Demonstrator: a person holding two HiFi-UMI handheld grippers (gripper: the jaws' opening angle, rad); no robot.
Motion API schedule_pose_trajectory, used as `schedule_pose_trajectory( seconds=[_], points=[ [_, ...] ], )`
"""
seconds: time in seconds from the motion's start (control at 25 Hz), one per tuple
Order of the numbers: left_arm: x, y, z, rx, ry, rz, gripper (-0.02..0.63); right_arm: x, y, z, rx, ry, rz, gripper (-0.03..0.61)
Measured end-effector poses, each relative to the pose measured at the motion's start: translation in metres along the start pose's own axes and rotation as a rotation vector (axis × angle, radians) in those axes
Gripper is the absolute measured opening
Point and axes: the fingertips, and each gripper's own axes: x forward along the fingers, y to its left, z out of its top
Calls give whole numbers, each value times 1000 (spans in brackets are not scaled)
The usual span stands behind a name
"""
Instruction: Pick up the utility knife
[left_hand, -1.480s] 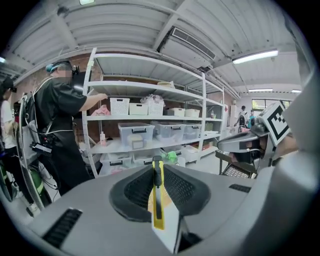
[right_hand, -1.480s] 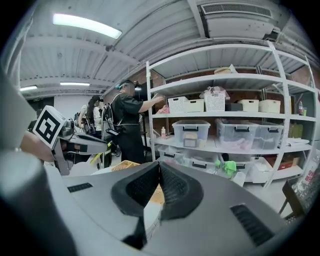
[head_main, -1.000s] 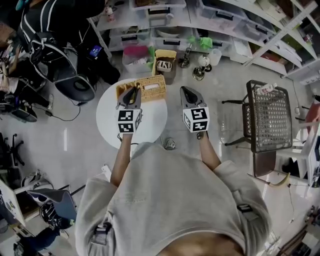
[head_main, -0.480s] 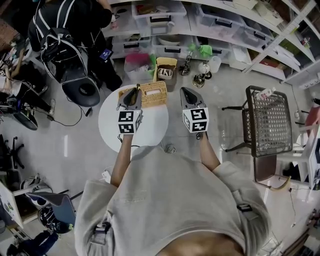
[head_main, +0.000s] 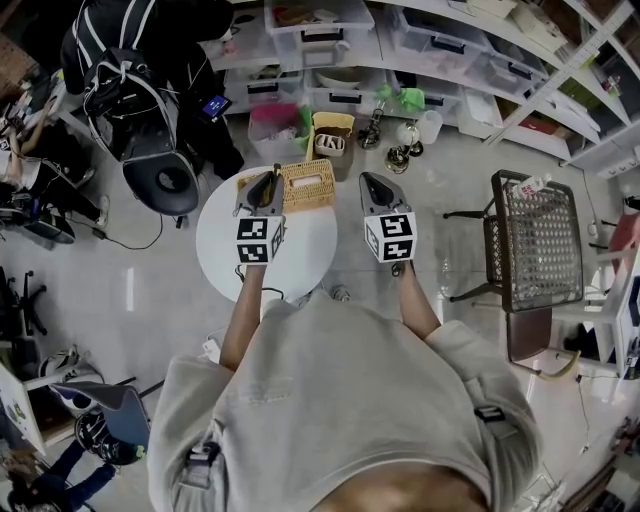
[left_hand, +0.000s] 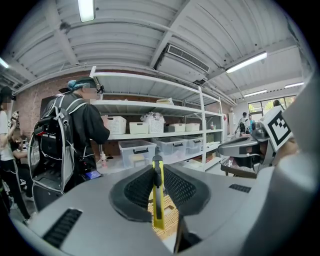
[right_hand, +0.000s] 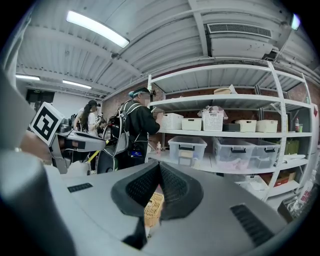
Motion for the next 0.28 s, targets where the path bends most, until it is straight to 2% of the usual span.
schedule_pose_trajectory(
  seconds=[0.28],
  points=[
    [4, -3, 4, 0, -3, -3, 72, 0, -4, 1, 3, -2, 0, 31]
  ],
)
